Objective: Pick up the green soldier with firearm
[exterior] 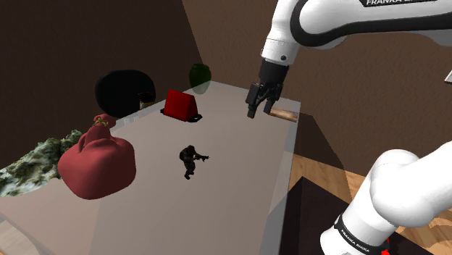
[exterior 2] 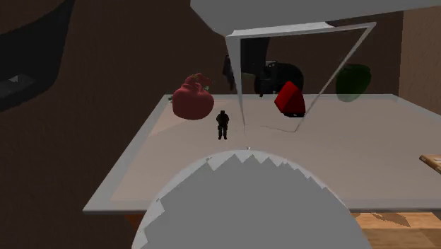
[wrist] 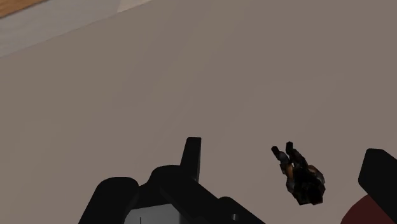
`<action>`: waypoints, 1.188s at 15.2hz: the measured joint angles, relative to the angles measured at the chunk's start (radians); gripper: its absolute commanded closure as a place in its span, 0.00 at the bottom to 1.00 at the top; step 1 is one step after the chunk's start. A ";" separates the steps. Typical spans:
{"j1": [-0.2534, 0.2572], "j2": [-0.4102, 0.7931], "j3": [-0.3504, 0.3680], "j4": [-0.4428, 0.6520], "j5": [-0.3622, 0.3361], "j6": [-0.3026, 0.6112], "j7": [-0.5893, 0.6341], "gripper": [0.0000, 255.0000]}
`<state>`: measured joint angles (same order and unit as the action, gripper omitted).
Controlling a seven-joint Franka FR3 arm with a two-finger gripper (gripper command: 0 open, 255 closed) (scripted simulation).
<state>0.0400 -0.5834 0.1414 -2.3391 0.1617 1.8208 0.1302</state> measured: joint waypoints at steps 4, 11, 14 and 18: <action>0.005 0.123 0.040 0.019 0.007 0.111 0.029 0.00; 0.014 0.374 0.111 0.108 -0.014 0.289 0.102 0.00; 0.019 0.477 0.133 0.165 -0.039 0.339 0.138 0.00; 0.035 0.634 0.156 0.263 -0.090 0.400 0.196 0.00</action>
<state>0.0746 0.0506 0.2973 -2.0765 0.0716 2.2213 0.3265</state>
